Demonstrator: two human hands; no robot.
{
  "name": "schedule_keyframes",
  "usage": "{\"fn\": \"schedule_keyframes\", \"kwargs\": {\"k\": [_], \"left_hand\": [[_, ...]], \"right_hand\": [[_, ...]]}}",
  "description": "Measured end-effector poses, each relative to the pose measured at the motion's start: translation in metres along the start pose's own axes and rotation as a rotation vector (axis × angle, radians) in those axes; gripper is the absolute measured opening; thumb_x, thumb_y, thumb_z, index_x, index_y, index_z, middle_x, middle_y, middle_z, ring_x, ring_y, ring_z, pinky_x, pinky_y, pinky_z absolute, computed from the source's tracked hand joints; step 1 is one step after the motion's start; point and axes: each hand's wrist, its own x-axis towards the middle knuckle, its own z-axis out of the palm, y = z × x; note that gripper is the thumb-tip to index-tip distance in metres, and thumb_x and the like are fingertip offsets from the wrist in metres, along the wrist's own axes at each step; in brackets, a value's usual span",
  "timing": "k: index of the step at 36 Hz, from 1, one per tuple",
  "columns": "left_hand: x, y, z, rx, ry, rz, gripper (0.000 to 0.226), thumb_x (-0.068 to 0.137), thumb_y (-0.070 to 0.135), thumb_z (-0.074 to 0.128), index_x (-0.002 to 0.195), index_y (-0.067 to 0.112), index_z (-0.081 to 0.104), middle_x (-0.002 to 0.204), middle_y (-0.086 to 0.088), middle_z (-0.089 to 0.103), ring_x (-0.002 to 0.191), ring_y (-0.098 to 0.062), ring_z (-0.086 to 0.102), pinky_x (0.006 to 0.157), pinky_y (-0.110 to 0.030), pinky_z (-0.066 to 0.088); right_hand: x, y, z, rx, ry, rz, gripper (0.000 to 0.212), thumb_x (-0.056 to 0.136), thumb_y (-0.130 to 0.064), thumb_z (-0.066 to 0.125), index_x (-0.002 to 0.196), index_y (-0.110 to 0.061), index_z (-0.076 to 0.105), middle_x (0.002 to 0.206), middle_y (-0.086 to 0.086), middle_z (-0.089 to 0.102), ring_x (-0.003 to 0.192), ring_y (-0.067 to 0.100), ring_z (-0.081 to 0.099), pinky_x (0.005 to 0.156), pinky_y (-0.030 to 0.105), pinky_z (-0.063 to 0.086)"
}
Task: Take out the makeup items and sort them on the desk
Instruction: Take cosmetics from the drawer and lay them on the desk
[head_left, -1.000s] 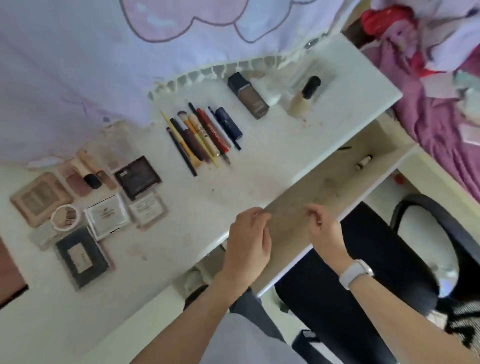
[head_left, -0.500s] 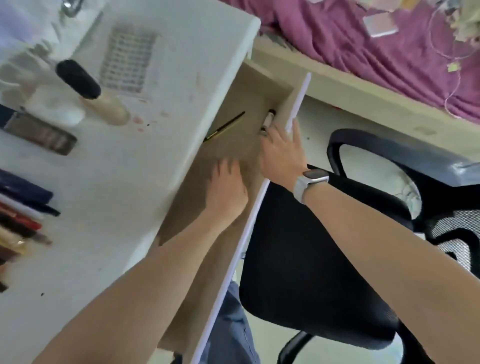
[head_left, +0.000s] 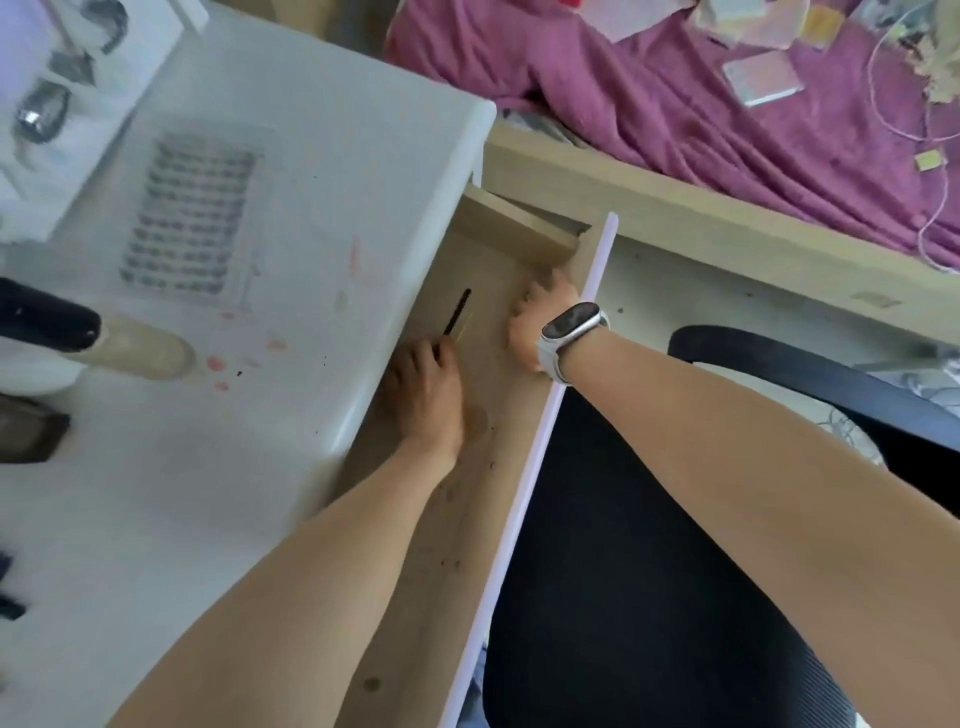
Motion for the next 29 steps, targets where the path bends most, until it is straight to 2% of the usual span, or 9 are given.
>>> {"fn": "schedule_keyframes", "kwargs": {"k": [6,11,15,17,18,20,21,25,29], "left_hand": [[0.006,0.009,-0.006,-0.147,-0.125,-0.042,0.022,0.049,-0.004,0.044,0.061,0.010,0.057,0.054,-0.007,0.053,0.043,-0.023,0.053,0.040,-0.020,0.036],[0.001,0.009,-0.006,-0.154,-0.136,-0.079,0.022,0.042,-0.004,0.042,0.051,0.011,0.054,0.047,-0.006,0.052,0.039,-0.022,0.052,0.040,-0.016,0.034],[-0.002,0.008,-0.006,-0.180,-0.160,-0.057,0.022,0.033,-0.004,0.041,0.047,0.007,0.055,0.046,-0.008,0.050,0.038,-0.023,0.051,0.038,-0.013,0.032],[-0.005,0.008,-0.015,-0.107,-0.153,-0.065,0.019,0.037,-0.004,0.057,0.055,0.002,0.060,0.057,-0.012,0.056,0.049,-0.026,0.057,0.042,-0.016,0.037],[-0.007,0.008,-0.018,-0.105,-0.220,-0.069,0.020,0.052,-0.001,0.066,0.071,-0.002,0.064,0.074,-0.015,0.060,0.066,-0.029,0.061,0.051,-0.021,0.043],[-0.009,0.008,-0.011,-0.123,-0.305,-0.045,0.026,0.086,0.002,0.048,0.109,-0.004,0.056,0.111,-0.019,0.053,0.103,-0.032,0.054,0.075,-0.032,0.046],[-0.011,0.008,-0.012,-0.132,-0.345,-0.050,0.030,0.090,-0.001,0.039,0.118,-0.002,0.051,0.118,-0.019,0.050,0.110,-0.031,0.050,0.081,-0.033,0.044],[-0.025,0.006,-0.024,-0.150,-0.359,-0.015,0.029,0.093,-0.003,0.038,0.120,0.000,0.047,0.121,-0.017,0.052,0.112,-0.032,0.051,0.086,-0.036,0.043],[-0.051,0.005,-0.041,-0.442,-0.296,-0.081,0.021,0.095,0.002,0.041,0.115,0.006,0.047,0.114,-0.012,0.054,0.101,-0.028,0.056,0.085,-0.035,0.047]], "right_hand": [[0.006,-0.003,-0.005,0.016,0.084,-0.028,0.047,0.097,-0.018,0.027,0.143,-0.012,0.031,0.150,0.011,0.025,0.136,0.028,0.025,0.114,0.050,0.015],[0.008,-0.001,-0.002,0.055,0.118,-0.078,0.039,0.094,-0.010,0.035,0.130,-0.009,0.048,0.136,0.012,0.042,0.124,0.030,0.038,0.100,0.040,0.033],[0.005,-0.001,-0.001,0.062,0.192,-0.087,0.034,0.088,-0.008,0.044,0.120,-0.011,0.055,0.127,0.009,0.049,0.118,0.028,0.040,0.093,0.034,0.034],[0.003,-0.002,0.001,0.043,0.219,-0.081,0.031,0.086,-0.008,0.047,0.115,-0.013,0.058,0.123,0.008,0.051,0.117,0.027,0.040,0.090,0.033,0.032],[0.001,-0.002,0.002,0.035,0.228,-0.079,0.028,0.086,-0.009,0.049,0.112,-0.013,0.059,0.121,0.007,0.052,0.116,0.027,0.039,0.088,0.032,0.031],[-0.001,-0.003,0.005,0.039,0.249,-0.075,0.021,0.088,-0.014,0.050,0.106,-0.016,0.061,0.114,0.004,0.056,0.113,0.026,0.038,0.082,0.032,0.029],[-0.004,-0.003,0.006,0.052,0.267,-0.075,0.018,0.090,-0.019,0.050,0.104,-0.016,0.061,0.110,0.003,0.058,0.112,0.026,0.038,0.080,0.031,0.029],[-0.017,-0.003,0.006,0.331,0.380,-0.066,0.043,0.095,-0.051,0.040,0.106,-0.014,0.059,0.103,0.004,0.059,0.107,0.027,0.039,0.074,0.031,0.031],[-0.045,-0.016,0.004,0.878,0.580,0.004,0.040,0.095,-0.053,0.033,0.094,-0.017,0.051,0.090,-0.001,0.053,0.095,0.021,0.045,0.068,0.030,0.036]]}}
